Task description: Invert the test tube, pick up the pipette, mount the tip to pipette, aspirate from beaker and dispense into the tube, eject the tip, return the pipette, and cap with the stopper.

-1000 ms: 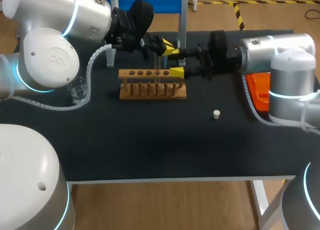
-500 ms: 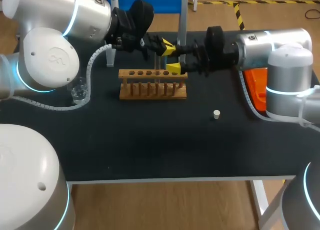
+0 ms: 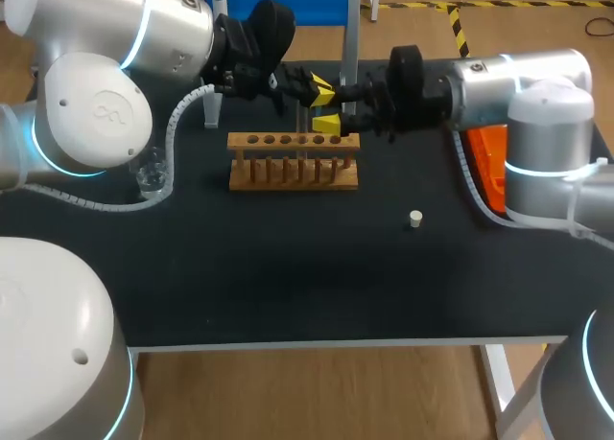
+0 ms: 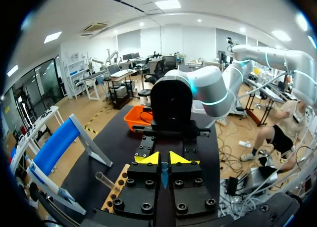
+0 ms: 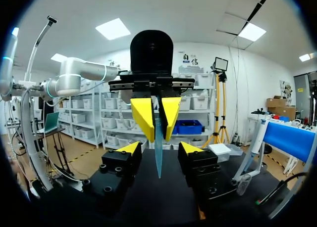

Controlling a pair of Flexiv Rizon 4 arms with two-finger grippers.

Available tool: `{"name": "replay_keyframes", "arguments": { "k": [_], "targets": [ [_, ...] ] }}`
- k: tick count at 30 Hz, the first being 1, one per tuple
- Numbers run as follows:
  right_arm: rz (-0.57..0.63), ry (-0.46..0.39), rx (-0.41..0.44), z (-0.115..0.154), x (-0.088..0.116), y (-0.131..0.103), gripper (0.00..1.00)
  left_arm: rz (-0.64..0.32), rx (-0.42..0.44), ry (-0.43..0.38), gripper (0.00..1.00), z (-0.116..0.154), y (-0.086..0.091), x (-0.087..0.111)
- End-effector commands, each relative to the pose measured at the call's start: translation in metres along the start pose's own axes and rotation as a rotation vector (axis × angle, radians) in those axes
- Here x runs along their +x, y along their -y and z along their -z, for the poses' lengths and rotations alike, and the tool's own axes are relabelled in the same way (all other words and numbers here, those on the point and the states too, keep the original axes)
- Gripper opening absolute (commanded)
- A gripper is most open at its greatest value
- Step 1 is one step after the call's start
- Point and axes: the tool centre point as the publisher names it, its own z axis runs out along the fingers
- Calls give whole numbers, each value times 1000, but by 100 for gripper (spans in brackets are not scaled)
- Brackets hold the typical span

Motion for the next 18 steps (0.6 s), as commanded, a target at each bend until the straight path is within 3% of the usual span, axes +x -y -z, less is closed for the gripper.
{"name": "replay_keyframes", "arguments": {
  "k": [1, 5, 8, 18],
  "targets": [
    [-2, -7, 2, -2, -2, 0, 46, 1, -4, -1, 0, 1, 0, 0],
    [-2, -10, 2, -4, -2, 0, 42, 1, -4, -1, 0, 1, 0, 0],
    [-1, -12, 1, -5, -2, 0, 33, 1, -4, -1, 0, 1, 0, 0],
    [0, -14, -7, -7, -1, 0, 28, 1, -4, -1, 0, 1, 0, 0]
  ]
}}
